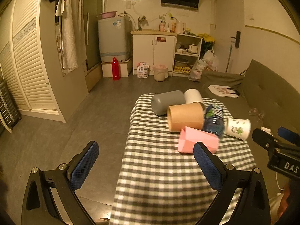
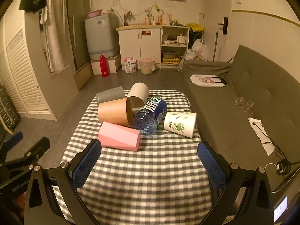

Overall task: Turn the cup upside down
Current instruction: 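Reach the right tool to the pink hexagonal cup and grasp it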

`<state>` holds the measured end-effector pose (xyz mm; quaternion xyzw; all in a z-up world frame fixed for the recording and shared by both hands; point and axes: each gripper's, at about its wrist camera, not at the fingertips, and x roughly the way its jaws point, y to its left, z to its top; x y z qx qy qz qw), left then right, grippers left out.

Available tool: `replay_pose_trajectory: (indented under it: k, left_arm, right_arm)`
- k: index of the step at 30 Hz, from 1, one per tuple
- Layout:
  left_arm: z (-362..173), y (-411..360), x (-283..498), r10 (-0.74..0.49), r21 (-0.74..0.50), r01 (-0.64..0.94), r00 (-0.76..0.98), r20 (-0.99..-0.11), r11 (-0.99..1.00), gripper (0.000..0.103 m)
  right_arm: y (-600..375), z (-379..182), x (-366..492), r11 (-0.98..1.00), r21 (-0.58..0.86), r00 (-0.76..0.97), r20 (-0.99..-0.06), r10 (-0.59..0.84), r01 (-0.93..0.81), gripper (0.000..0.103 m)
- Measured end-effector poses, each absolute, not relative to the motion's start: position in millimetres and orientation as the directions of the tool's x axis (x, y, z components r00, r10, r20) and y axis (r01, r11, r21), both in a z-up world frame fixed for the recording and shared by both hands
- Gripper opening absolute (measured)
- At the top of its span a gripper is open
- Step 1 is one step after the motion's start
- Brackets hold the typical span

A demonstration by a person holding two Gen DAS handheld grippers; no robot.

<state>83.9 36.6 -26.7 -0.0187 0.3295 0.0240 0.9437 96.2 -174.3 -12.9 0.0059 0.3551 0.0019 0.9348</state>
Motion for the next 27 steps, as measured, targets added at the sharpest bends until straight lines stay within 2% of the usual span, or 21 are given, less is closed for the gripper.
replay_pose_trajectory:
  k: [5, 10, 13, 19, 24, 27]
  left_arm:
    - [-43, 46, 117, 0.043, -0.015, -0.07, 0.759, -0.649, 0.997, 0.103]
    - [-63, 53, 139, 0.053, -0.013, -0.085, 0.725, -0.686, 0.996, 0.103]
    - [-76, 59, 146, 0.055, -0.015, -0.093, 0.704, -0.708, 0.996, 0.103]
    - [-100, 70, 149, 0.074, -0.011, -0.123, 0.666, -0.742, 0.992, 0.103]
    - [-113, 80, 148, 0.073, -0.026, -0.147, 0.63, -0.773, 0.989, 0.103]
    - [-118, 85, 146, 0.084, -0.018, -0.157, 0.617, -0.783, 0.988, 0.103]
  right_arm:
    - [-166, -31, 145, 1.0, 0.002, 0.709, -0.706, 0.006, -0.006, 0.103]
    - [-151, -58, 176, 0.996, -0.001, 0.674, -0.736, 0.059, -0.087, 0.103]
    - [-141, -69, 186, 0.981, -0.044, 0.662, -0.744, 0.092, -0.186, 0.102]
    - [-112, -86, 201, 0.84, -0.192, 0.585, -0.792, 0.173, -0.508, 0.101]
    - [-93, -112, 209, 0.751, -0.251, 0.531, -0.833, 0.154, -0.611, 0.091]
    - [-85, -123, 212, 0.733, -0.243, 0.506, -0.848, 0.158, -0.636, 0.09]
